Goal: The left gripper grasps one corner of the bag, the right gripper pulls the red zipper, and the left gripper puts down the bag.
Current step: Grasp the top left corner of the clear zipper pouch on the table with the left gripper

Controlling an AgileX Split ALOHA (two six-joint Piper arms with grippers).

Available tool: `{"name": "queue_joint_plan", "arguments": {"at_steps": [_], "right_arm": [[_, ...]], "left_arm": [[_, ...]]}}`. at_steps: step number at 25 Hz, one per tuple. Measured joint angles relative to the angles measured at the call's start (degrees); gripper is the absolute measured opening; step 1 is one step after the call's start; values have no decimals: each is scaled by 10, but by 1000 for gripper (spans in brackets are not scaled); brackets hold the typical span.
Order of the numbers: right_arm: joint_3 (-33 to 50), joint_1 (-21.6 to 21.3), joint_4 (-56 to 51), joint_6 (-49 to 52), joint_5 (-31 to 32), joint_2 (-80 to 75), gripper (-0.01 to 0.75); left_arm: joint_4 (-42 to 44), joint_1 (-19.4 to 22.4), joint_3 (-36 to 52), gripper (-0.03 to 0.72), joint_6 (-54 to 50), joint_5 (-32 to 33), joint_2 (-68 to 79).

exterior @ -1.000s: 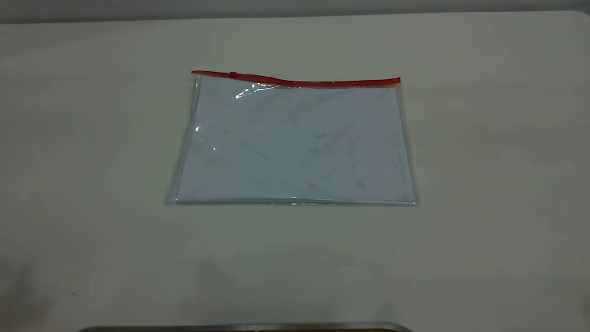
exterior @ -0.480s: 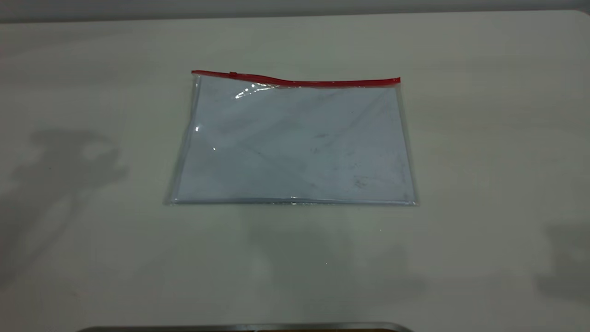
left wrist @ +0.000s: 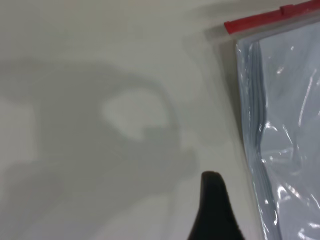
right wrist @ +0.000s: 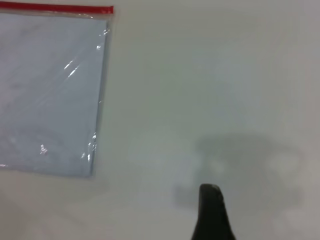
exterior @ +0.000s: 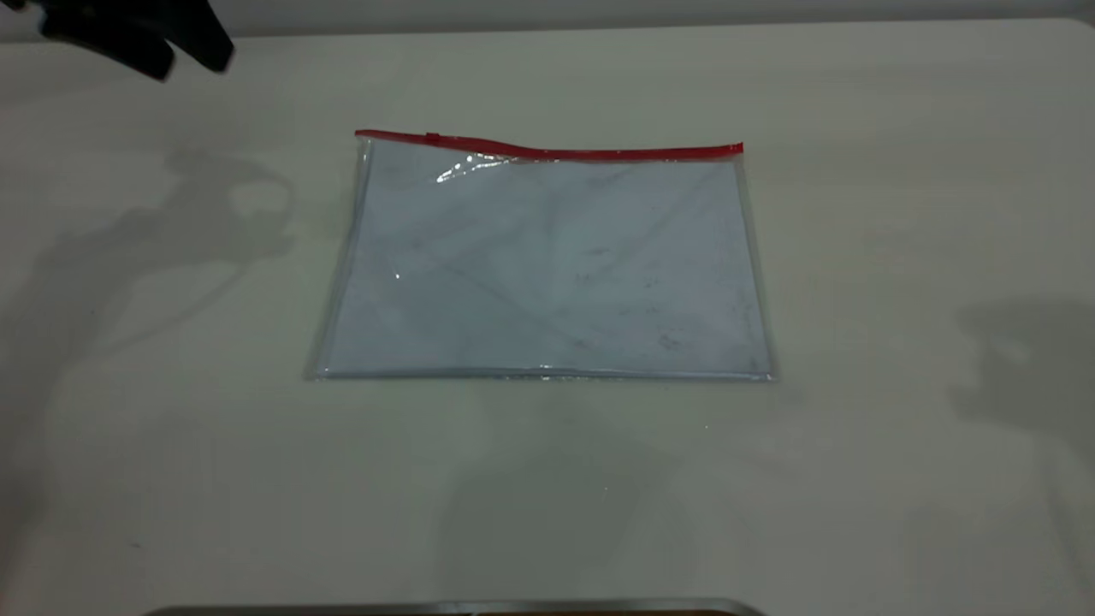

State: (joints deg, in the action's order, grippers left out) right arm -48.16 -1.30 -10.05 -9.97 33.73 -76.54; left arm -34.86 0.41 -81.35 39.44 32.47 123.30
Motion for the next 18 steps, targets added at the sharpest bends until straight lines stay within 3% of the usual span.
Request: {"name": "queue_joint_plan", "arguments": {"at_steps": [11, 18], "right_arm": [[-1, 0, -4, -14, -48, -89, 578], [-1, 0, -5, -17, -52, -96, 578]], "left_arm": [[-237, -3, -49, 585, 228, -6, 130], [-298, -12, -82, 584, 302, -18, 193]]}}
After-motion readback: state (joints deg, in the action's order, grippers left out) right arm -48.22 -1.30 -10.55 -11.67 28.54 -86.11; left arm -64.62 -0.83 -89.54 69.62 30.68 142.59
